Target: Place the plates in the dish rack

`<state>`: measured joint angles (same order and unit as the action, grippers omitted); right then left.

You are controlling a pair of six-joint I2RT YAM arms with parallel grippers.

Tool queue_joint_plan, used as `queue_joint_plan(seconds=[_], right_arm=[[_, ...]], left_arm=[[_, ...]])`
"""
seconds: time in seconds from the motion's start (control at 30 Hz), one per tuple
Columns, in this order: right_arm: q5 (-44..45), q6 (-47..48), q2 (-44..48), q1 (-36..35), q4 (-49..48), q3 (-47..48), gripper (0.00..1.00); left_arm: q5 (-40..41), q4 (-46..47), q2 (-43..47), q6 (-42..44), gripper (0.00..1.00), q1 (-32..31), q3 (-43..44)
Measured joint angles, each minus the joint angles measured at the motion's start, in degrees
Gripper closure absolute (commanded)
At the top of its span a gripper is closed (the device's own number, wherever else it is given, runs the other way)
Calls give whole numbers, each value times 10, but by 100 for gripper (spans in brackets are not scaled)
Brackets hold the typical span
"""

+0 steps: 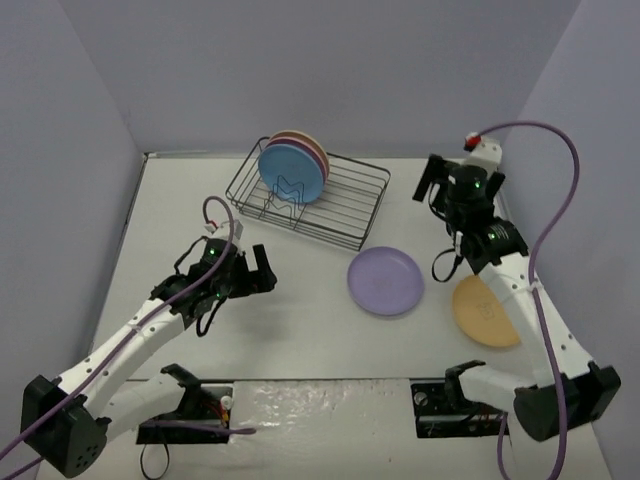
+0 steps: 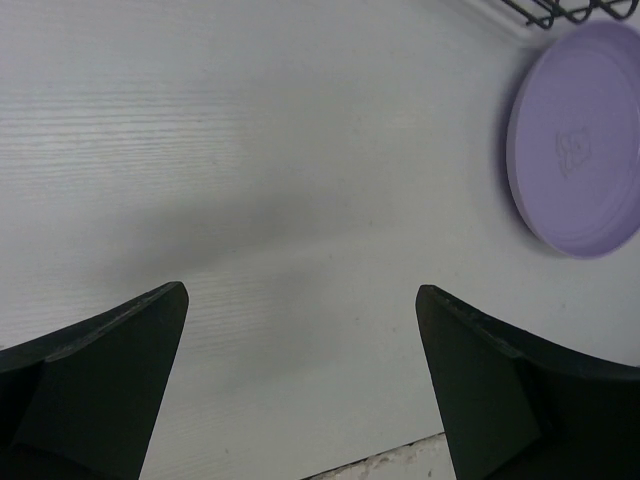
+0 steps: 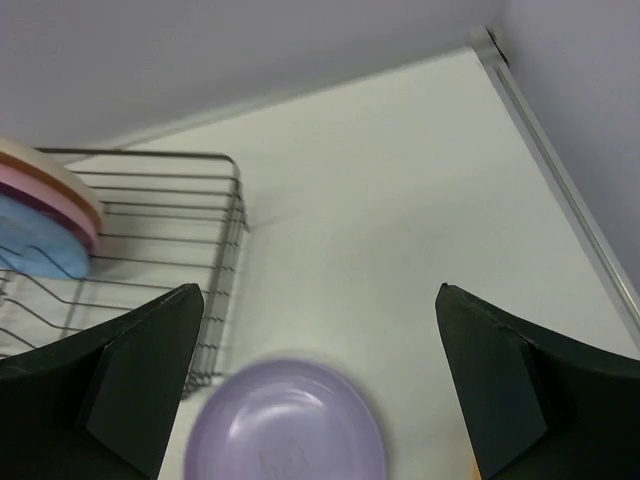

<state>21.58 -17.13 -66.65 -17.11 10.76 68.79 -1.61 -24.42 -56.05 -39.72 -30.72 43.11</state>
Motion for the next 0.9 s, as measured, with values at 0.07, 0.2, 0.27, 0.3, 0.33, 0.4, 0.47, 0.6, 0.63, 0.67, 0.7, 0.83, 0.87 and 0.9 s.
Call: queue_joint_plan(seconds=[0.07,0.2,0.27,0.3,0.33,0.4,0.47,0.6,0.63,0.67,0.7,0.83,0.87,0.9], right_arm=[[-19,-29,29,51,45,-35,0],[-77,-54,44,132,98,-101,0],[-119,-59,43,168,109,-137,0],[-143,-61,43,182,110,-154,0],[-162,-64,43,194,111,-168,0],[-198,-69,40,203,109,-192,2],[-235,-72,36,205,99,-212,4],[-303,-76,26,204,68,-250,8],[-317,-77,21,204,60,-259,9],[-330,-77,16,204,53,-269,11],[-340,-78,10,204,44,-278,13],[-366,-81,-17,204,20,-310,17],[-372,-82,-23,204,13,-317,20],[-377,-84,-29,204,7,-325,23]], left_arm=[[1,10,-31,1,3,-34,7],[12,28,-93,0,3,-84,38],[18,40,-124,0,3,-102,57],[19,47,-138,-1,3,-109,66],[19,53,-149,-1,3,-113,73],[20,65,-169,-5,3,-120,82],[20,76,-183,-8,3,-123,86],[19,84,-202,-13,3,-127,87],[19,85,-206,-13,3,-127,87],[19,85,-209,-14,3,-127,88],[19,85,-212,-14,3,-128,88],[21,86,-213,-15,3,-128,88],[23,87,-213,-15,3,-128,88],[25,87,-213,-16,3,-128,88]])
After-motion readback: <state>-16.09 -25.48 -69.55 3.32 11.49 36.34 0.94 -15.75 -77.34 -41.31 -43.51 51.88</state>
